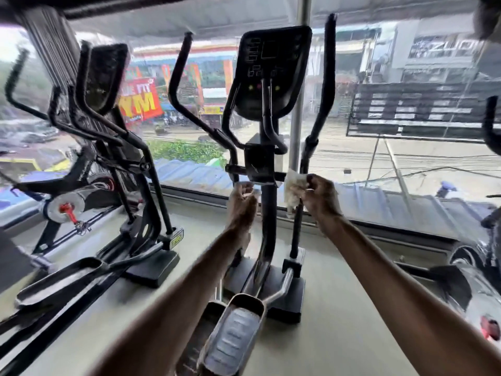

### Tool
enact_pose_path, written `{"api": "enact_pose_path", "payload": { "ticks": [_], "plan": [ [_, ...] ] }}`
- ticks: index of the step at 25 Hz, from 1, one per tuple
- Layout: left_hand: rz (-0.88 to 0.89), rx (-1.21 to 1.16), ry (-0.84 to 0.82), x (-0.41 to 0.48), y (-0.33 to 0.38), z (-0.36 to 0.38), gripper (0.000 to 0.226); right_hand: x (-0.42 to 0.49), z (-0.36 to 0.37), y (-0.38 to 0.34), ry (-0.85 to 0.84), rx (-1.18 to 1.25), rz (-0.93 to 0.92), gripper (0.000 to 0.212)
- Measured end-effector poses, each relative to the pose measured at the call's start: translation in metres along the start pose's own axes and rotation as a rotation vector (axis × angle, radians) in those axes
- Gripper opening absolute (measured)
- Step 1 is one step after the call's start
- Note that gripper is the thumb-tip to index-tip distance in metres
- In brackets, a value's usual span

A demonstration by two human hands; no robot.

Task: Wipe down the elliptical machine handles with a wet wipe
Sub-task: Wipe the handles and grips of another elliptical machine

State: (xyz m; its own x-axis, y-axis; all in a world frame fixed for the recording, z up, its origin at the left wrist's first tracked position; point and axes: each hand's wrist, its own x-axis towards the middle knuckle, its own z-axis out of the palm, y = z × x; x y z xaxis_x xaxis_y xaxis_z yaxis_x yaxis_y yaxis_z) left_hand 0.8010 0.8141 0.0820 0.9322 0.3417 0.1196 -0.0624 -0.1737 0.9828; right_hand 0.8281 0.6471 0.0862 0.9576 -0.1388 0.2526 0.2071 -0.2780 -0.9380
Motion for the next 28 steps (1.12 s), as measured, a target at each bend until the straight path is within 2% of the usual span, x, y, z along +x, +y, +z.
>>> {"api": "enact_pose_path", "payload": {
  "ticks": [3, 6, 9, 13, 19, 21, 24, 26, 28],
  "plan": [
    [0.038, 0.052, 0.059, 0.084, 0.014, 0.027, 0.020, 0.093, 0.018, 0.001, -0.014, -0.062, -0.068, 0.024],
    [0.090, 0.057, 0.087, 0.168, 0.019, 0.053, 0.019, 0.178, 0.035, -0.002, 0.044, -0.149, -0.135, 0.010],
    [0.136, 0.103, 0.117, 0.248, 0.013, 0.077, 0.019, 0.258, 0.054, -0.001, 0.139, -0.315, -0.336, 0.005],
    [0.109, 0.165, 0.099, 0.351, 0.006, 0.108, 0.024, 0.362, 0.091, 0.000, 0.071, -0.391, -0.458, 0.013],
    [0.098, 0.141, -0.048, 0.422, 0.009, 0.137, 0.035, 0.458, 0.129, 0.010, 0.170, -0.538, -0.836, 0.019],
    [0.118, 0.122, -0.064, 0.438, 0.003, 0.142, 0.033, 0.472, 0.140, 0.020, 0.119, -0.574, -0.916, 0.021],
    [0.192, 0.034, -0.064, 0.453, -0.007, 0.151, 0.018, 0.475, 0.140, 0.033, -0.001, -0.599, -1.074, 0.012],
    [0.206, -0.003, -0.044, 0.460, -0.007, 0.157, 0.015, 0.489, 0.138, 0.030, -0.033, -0.611, -1.122, 0.015],
    [0.175, -0.026, -0.022, 0.464, -0.005, 0.160, 0.015, 0.504, 0.140, 0.023, 0.018, -0.573, -1.076, 0.016]
  ]
}}
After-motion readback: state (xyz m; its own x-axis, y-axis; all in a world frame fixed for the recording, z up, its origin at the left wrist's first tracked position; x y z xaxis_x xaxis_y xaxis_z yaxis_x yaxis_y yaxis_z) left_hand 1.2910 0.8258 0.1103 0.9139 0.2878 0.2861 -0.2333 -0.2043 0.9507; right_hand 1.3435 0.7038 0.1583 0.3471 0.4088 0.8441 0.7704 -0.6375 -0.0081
